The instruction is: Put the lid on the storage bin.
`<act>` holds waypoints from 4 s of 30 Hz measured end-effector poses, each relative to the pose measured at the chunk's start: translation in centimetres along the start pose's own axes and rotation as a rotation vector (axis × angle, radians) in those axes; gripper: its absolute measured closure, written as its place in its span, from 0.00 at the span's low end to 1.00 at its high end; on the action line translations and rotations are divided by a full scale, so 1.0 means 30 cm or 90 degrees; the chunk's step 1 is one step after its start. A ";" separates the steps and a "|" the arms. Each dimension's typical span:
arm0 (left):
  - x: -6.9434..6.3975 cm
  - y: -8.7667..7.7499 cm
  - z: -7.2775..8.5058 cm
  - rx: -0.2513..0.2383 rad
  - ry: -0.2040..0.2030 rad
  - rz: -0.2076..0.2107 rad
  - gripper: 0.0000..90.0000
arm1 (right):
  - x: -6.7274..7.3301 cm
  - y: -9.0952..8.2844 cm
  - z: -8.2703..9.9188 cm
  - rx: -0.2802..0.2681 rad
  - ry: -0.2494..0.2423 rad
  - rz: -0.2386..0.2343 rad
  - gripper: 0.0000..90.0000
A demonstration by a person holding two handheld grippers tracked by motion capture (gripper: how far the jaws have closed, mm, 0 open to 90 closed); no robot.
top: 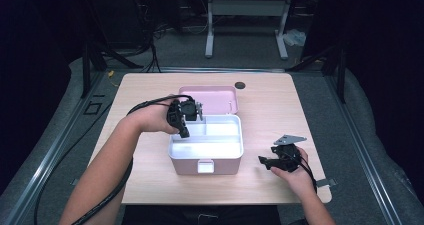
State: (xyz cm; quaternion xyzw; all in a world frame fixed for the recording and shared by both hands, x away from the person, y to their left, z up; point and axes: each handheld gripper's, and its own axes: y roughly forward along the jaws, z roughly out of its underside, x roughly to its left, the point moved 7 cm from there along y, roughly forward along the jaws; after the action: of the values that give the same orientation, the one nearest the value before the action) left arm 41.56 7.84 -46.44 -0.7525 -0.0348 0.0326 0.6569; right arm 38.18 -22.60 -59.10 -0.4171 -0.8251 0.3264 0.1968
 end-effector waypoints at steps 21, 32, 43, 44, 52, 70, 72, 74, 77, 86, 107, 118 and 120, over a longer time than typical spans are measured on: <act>-0.031 0.076 0.084 -0.016 -0.022 -0.023 0.99 | -0.001 0.006 0.004 0.003 0.005 0.002 0.37; -0.060 0.080 0.109 -0.093 -0.076 -0.094 1.00 | -0.003 0.001 0.001 -0.002 0.007 0.002 0.37; -0.085 0.086 0.105 -0.104 -0.145 -0.165 1.00 | -0.021 0.002 -0.011 -0.012 0.027 0.000 0.36; -0.085 0.086 0.105 -0.107 -0.144 -0.164 1.00 | -0.026 0.002 -0.015 -0.015 0.028 0.008 0.36; -0.082 0.086 0.109 -0.126 -0.161 -0.157 1.00 | -0.053 0.000 -0.049 -0.023 0.049 0.011 0.36; -0.081 0.086 0.110 -0.133 -0.172 -0.152 1.00 | -0.118 0.100 -0.390 -0.083 0.005 0.050 0.42; -0.080 0.086 0.110 -0.135 -0.174 -0.152 1.00 | -0.115 0.113 -0.438 -0.097 0.001 0.049 0.44; -0.080 0.086 0.110 -0.135 -0.175 -0.149 1.00 | -0.117 0.121 -0.470 -0.103 0.011 0.045 0.46; -0.079 0.085 0.110 -0.135 -0.177 -0.147 1.00 | -0.118 0.136 -0.510 -0.099 0.046 0.029 0.44; -0.079 0.085 0.111 -0.137 -0.177 -0.147 1.00 | -0.095 0.186 -0.584 -0.114 0.052 0.028 0.47; -0.083 0.087 0.109 -0.133 -0.167 -0.155 1.00 | -0.096 0.339 -0.700 -0.085 0.048 0.051 0.56; -0.083 0.087 0.112 -0.140 -0.173 -0.156 1.00 | -0.139 0.429 -0.722 -0.055 0.068 0.085 0.70; -0.083 0.087 0.112 -0.140 -0.173 -0.155 1.00 | -0.149 0.435 -0.725 -0.051 0.072 0.087 0.70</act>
State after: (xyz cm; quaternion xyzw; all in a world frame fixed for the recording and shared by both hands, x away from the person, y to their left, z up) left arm 38.78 10.57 -49.47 -0.7984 -0.2174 0.0503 0.5593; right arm 61.05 -12.37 -53.07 -0.4980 -0.7945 0.2816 0.2036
